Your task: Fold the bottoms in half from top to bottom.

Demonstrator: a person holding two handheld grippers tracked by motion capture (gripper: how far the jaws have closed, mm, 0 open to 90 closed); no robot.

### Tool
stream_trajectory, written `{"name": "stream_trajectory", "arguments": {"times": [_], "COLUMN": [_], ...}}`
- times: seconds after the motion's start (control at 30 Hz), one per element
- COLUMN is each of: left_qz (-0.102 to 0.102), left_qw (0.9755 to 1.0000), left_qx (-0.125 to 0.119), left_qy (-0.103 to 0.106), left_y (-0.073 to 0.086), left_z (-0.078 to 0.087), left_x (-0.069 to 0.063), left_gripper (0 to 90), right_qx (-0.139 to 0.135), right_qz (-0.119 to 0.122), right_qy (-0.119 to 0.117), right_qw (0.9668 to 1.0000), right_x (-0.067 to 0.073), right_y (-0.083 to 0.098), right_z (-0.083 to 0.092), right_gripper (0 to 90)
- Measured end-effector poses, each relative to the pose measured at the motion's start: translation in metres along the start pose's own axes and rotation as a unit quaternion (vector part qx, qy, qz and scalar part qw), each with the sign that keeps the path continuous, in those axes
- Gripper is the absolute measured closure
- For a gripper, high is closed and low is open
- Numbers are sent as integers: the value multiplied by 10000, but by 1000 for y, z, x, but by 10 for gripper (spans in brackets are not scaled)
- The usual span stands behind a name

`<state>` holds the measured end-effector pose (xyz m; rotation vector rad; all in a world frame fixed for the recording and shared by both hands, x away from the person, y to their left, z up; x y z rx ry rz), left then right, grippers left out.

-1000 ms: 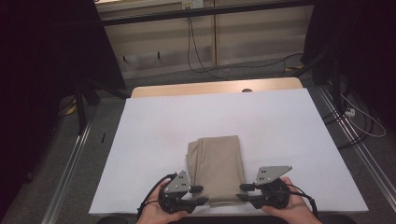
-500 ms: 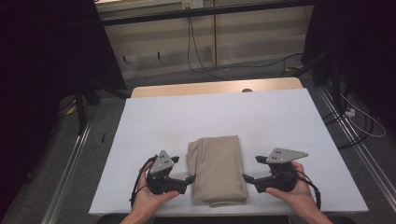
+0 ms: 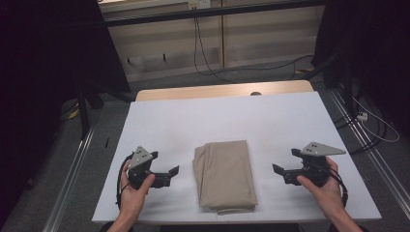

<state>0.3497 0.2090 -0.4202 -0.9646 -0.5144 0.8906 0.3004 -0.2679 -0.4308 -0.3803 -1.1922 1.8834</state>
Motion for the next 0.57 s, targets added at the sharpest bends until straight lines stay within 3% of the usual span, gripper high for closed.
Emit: {"name": "stream_trajectory", "arguments": {"times": [0.07,0.13,0.17,0.23,0.3,0.57], "left_qz": [105,37,60,213,218,171], "left_qw": [9999,9993,9991,9995,9996,9998], "left_qx": [31,140,165,141,86,66], "left_qy": [-87,-358,-375,-190,-187,-57], "left_y": [2,5,5,5,5,4], "left_z": [-1,-3,-3,-3,-4,-6], "left_x": [7,10,11,12,14,10], "left_gripper": [43,50,55,55,55,55], "right_qx": [-22,-39,-79,-158,-209,-178], "right_qz": [-186,-303,-322,-285,-186,-216], "right_qy": [107,178,155,26,-72,21], "right_qw": [9998,9994,9993,9995,9996,9996], "right_x": [-6,-7,-5,-2,0,-1], "right_y": [4,6,8,9,9,8], "right_z": [3,8,11,14,14,8], "right_gripper": [81,80,69,43,42,60]}}
Point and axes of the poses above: each handheld gripper's, and its own axes: z roughly backward along the jaws, y roughly out of its underside, x roughly to its left, the point moved 1 cm from there along -z, roughly forward along the jaws, and after that the axes turned 8 degrees about -y, right-handed, at the moved point
